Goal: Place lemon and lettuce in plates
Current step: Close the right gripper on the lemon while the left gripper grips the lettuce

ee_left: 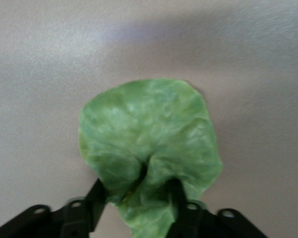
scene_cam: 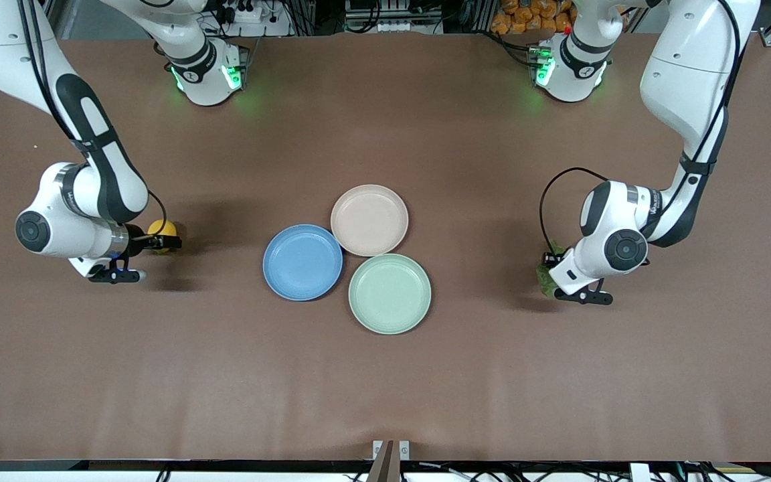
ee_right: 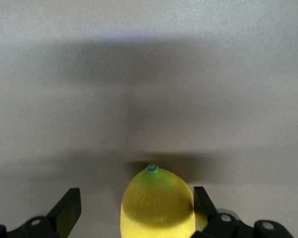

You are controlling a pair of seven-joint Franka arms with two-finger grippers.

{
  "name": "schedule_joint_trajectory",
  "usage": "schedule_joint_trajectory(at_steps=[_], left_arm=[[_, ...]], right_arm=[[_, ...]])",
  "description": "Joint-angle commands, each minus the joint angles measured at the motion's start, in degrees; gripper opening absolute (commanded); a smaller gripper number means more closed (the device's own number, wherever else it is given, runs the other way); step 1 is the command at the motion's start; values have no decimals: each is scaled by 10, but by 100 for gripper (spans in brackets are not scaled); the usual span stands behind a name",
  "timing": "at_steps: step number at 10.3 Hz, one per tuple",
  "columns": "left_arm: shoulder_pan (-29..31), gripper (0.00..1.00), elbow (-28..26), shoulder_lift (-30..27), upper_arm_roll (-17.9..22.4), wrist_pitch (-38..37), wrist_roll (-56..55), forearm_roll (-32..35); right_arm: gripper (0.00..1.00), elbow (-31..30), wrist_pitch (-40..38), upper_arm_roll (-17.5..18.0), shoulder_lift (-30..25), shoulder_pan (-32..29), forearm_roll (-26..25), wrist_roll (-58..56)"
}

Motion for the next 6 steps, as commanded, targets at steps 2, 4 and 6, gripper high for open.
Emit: schedule_joint_trajectory(at_steps=[2,4,6], left_arm=[[4,0,6,-1,-1,4,-15,8],[4,0,13,-10,-1,0,-11,8],[4,0,13,-30,-1,-4,-11,8]], right_arm=[[100,2,-8,-22,12,20,10,-6],[100,2,-31,-77,11,73,10,-5],[64,3,-40,-80,7,81,10,-6]])
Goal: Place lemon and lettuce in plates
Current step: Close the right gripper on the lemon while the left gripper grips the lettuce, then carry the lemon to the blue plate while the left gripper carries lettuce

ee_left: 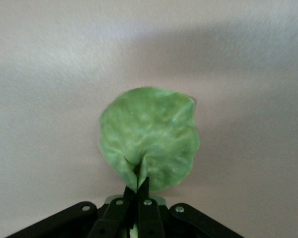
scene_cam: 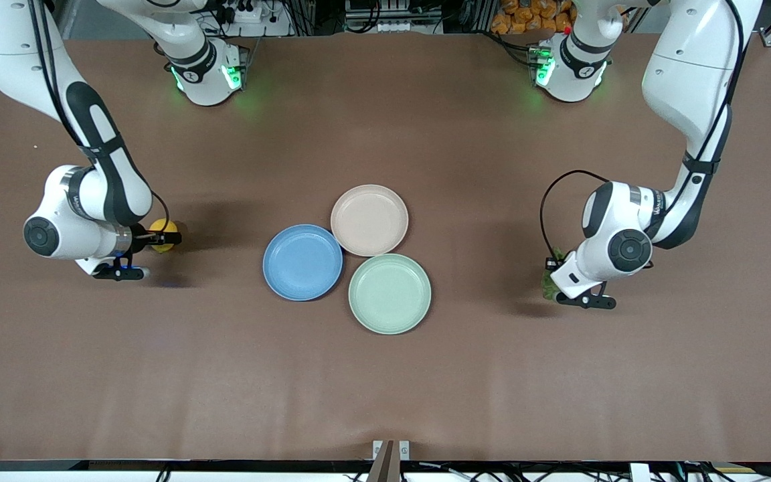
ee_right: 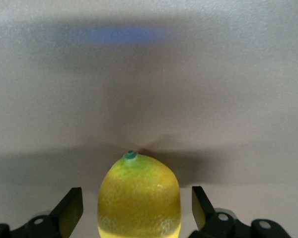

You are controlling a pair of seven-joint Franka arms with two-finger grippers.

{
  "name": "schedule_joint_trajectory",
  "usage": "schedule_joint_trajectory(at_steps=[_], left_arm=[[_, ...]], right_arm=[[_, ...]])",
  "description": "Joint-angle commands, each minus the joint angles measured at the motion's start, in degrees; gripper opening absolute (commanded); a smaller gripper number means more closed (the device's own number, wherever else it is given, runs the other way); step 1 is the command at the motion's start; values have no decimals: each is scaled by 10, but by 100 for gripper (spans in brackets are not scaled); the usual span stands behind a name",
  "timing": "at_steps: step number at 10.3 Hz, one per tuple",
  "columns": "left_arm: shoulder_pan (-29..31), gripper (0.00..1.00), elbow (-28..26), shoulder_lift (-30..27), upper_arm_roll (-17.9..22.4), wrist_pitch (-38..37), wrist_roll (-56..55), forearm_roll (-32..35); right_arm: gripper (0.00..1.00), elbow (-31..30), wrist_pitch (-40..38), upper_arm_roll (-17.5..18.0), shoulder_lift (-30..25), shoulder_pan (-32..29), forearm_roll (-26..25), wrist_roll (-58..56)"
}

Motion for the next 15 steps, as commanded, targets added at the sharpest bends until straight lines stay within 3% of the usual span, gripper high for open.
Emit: schedule_joint_trajectory(at_steps=[1,4,5,7,8,10,11,15], left_arm=[[2,0,-6,-30,-3,-9,-9,8],[1,0,-3,-54,-13,-21,-11,-6],[1,0,3,-58,-18,-30,-11,-14],[2,0,20,-63,-28,-56,-12,-24],[2,0,27,-66,-31,-67,-12,-35],[1,0,32,-79,-32,-84,-14,-51],[-2,0,33,-86,-33,-91,-14,-64],[2,0,38,-107,-87,-106,-100,-87]], right_arm=[[49,8,-9,-9,-1,7,10,-10],[5,28,-43,-9,0,3,15,-14],[0,57,-92,-9,-4,10,36,-12],[0,146,-196,-7,-5,34,40,-10],[0,173,-204,-6,-5,52,41,-7],[0,195,-204,5,-4,110,59,69],[0,198,-200,27,-1,123,85,105],[0,242,-166,73,49,188,94,191]])
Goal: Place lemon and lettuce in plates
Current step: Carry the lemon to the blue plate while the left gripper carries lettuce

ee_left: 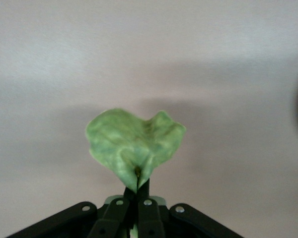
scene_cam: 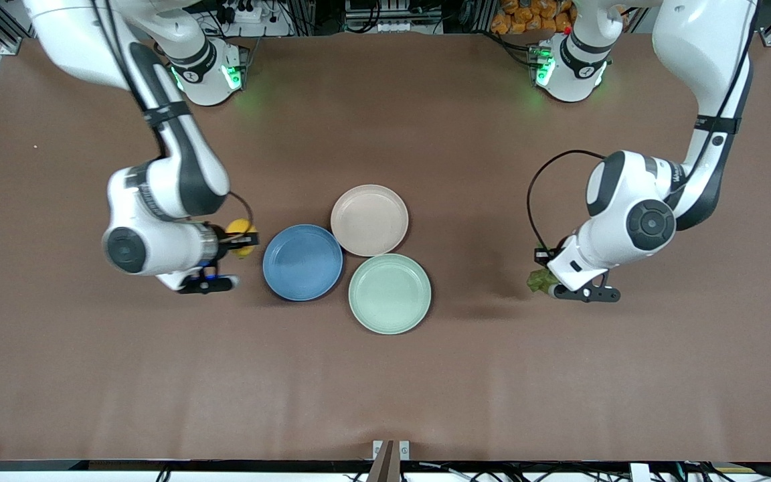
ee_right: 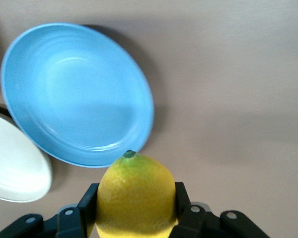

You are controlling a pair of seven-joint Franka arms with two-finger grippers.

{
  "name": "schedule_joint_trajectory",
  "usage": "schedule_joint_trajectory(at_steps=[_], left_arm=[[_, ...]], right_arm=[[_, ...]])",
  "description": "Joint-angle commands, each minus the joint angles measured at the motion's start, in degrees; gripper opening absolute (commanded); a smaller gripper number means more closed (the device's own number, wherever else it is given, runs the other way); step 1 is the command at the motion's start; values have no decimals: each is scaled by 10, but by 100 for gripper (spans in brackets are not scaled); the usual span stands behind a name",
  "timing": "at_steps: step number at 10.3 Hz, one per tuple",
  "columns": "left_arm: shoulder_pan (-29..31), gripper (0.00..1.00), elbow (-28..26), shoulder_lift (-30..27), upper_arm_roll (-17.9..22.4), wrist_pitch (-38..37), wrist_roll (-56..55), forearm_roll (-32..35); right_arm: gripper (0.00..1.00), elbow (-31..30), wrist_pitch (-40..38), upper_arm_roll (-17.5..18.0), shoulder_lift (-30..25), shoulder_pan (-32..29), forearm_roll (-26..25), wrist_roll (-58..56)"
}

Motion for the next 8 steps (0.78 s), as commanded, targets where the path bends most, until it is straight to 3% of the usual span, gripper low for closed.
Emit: schedule_joint_trajectory(at_steps=[1,4,6,7,8], left_arm=[[3,0,-1,-19,-37,-13,-65,-12],[2,0,12,-18,-77,-13,-147,-12],[0,0,14,-14,-104,-8,-202,-12],[-3,0,20,-11,-118,-5,-234,-14],[-7,0,28,-1,-131,-2,-266,-22]], right_arm=[[0,35,55,31,51,8,11,27],[0,52,117,39,93,48,9,39],[1,74,116,40,128,56,11,133],[22,79,116,40,130,57,11,140],[31,79,116,39,130,55,10,137]])
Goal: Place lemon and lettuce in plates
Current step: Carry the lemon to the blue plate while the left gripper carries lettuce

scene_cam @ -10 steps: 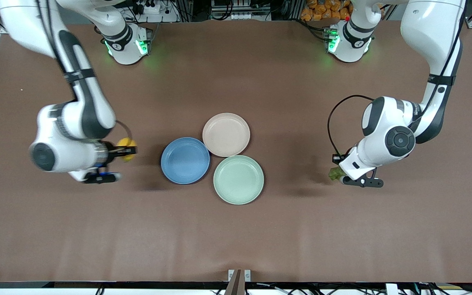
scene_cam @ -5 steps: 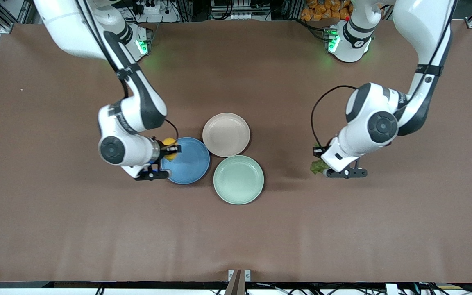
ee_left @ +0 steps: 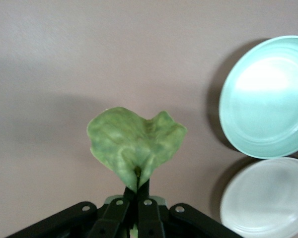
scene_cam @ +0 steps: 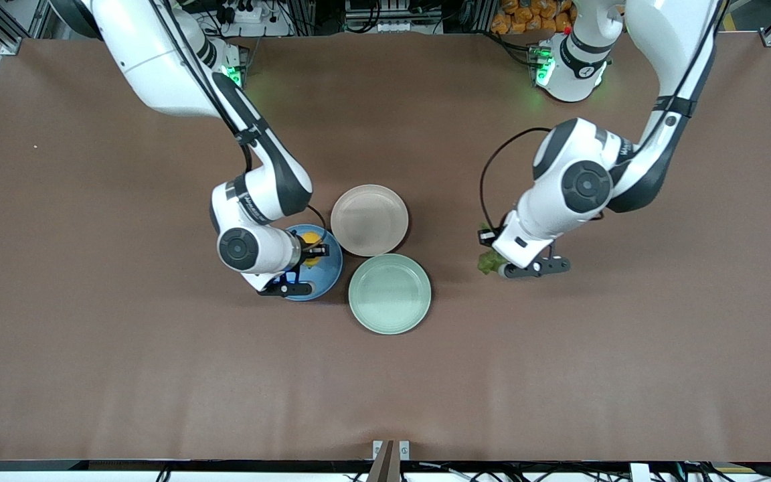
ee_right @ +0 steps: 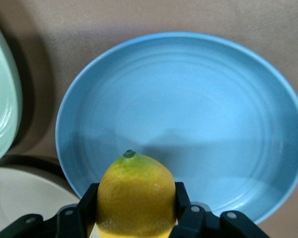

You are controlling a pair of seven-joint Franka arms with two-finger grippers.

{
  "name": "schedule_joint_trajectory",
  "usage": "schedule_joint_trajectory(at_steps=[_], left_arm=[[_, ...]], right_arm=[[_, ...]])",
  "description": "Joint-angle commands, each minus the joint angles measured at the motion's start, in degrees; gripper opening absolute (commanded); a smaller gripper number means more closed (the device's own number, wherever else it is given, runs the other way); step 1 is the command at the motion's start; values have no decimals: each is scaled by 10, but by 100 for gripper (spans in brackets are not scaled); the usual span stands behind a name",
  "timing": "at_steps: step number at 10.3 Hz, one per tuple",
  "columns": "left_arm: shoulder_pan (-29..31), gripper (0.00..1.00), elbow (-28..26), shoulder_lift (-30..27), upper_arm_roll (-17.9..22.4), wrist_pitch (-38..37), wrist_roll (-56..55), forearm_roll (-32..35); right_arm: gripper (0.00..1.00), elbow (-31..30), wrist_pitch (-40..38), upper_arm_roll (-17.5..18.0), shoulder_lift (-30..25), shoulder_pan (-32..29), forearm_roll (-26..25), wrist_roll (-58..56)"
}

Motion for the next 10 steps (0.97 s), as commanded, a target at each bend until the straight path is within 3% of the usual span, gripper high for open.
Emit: schedule_joint_trajectory(at_steps=[1,3,7,10], left_arm=[[-3,0,20,19,-33,5,-65,-19],[-23,0,20,35,-48,44,-119,-21],[-94,0,21,89,-47,138,-216,-15],[-139,0,43,138,-45,206,-260,-13]], right_arm=[[53,23,-8,0,12,-12,8,13],[96,31,-10,-4,10,-13,3,11],[100,59,-32,-18,-14,-21,-2,10],[100,115,-122,-35,-54,-49,-84,-61]])
